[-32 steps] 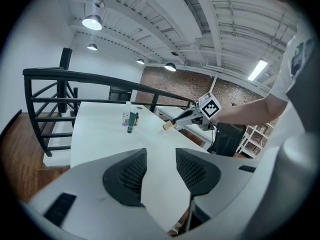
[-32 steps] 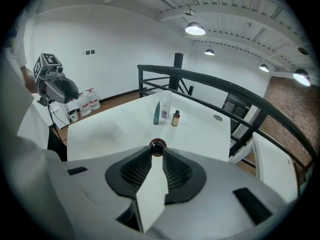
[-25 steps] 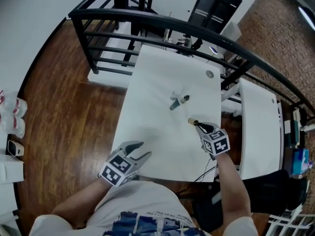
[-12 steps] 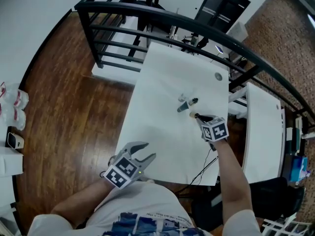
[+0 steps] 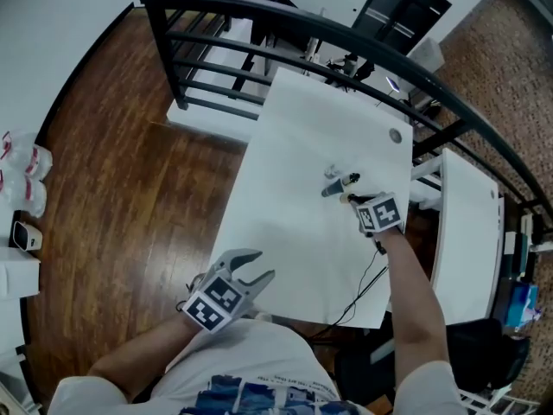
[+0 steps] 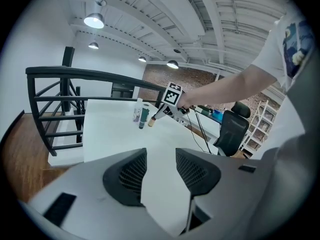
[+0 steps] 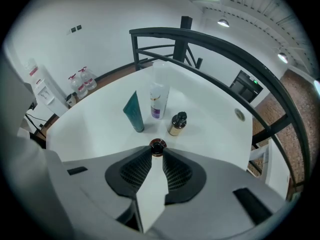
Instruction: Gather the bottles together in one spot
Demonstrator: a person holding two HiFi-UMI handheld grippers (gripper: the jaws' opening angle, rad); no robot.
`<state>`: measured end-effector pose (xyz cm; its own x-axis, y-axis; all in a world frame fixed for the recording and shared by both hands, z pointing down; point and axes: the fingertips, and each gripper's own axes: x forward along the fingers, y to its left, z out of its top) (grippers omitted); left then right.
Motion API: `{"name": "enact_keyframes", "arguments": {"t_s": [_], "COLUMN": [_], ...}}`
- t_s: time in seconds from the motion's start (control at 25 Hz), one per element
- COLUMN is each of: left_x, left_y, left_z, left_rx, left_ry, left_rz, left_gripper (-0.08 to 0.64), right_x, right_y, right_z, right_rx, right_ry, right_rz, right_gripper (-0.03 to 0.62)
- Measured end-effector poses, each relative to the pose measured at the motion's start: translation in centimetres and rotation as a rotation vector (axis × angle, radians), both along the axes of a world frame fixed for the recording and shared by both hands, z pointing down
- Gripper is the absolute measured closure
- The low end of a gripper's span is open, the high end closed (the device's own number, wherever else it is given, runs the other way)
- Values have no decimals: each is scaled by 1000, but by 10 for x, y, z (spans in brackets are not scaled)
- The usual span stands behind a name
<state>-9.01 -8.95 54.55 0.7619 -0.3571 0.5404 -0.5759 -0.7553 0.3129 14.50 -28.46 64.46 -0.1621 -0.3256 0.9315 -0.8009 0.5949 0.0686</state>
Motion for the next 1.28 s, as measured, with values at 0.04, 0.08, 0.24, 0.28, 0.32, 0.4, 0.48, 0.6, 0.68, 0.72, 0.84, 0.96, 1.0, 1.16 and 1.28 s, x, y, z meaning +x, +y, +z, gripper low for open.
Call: {"name": "enact_keyframes", "arguments": {"t_s": [0.04, 0.08, 0.24, 0.28, 0.32, 0.4, 0.48, 0.6, 0.68, 0.72, 0.84, 0.96, 1.0, 1.16, 1.28], "left_x": [-2, -3, -6, -7, -8, -10, -10, -7, -6, -4, 2, 11, 14, 30, 41], "left_y": [0, 1, 3, 3, 3, 3, 5, 8, 10, 11, 15, 20, 22, 36, 52], "left_z": [1, 2, 4, 5, 6, 7, 7, 8, 8, 8, 5, 3, 1, -12, -23], "left_rx": [-3, -7, -18, -20, -21, -23, -24, -24, -23, -22, -17, -1, 5, 33, 57], "left_ry": [0, 1, 4, 3, 3, 2, 2, -4, -9, -11, -13, -22, -24, -28, -30], "left_rz": [-1, -2, -6, -7, -8, -9, -10, -5, -3, -3, -4, -8, -14, -45, -72], "left_gripper": [402, 402, 402, 402, 403, 403, 403, 403, 403, 403, 403, 403, 403, 403, 402], "right_x": [-2, -3, -5, -5, -5, -5, -6, -6, -6, -5, 2, 9, 11, 10, 11], "right_y": [-2, -3, -5, -5, -5, -4, -3, -1, 1, 2, 13, 35, 45, 104, 165], "right_z": [0, 0, 0, 1, 1, 1, 1, -4, -9, -11, -17, -27, -32, -60, -86], "right_rx": [-4, -8, -14, -13, -12, -1, 16, 43, 66, 76, 100, 146, 168, 261, 333], "right_ry": [-1, -1, -6, -13, -19, -29, -44, -78, -101, -110, -128, -173, -198, -303, -386], "right_rz": [-1, -3, 9, 20, 29, 37, 42, 52, 57, 60, 81, 122, 134, 158, 186], "right_gripper": [503, 503, 499, 495, 494, 490, 443, 423, 422, 407, 390, 390, 390, 390, 391]}}
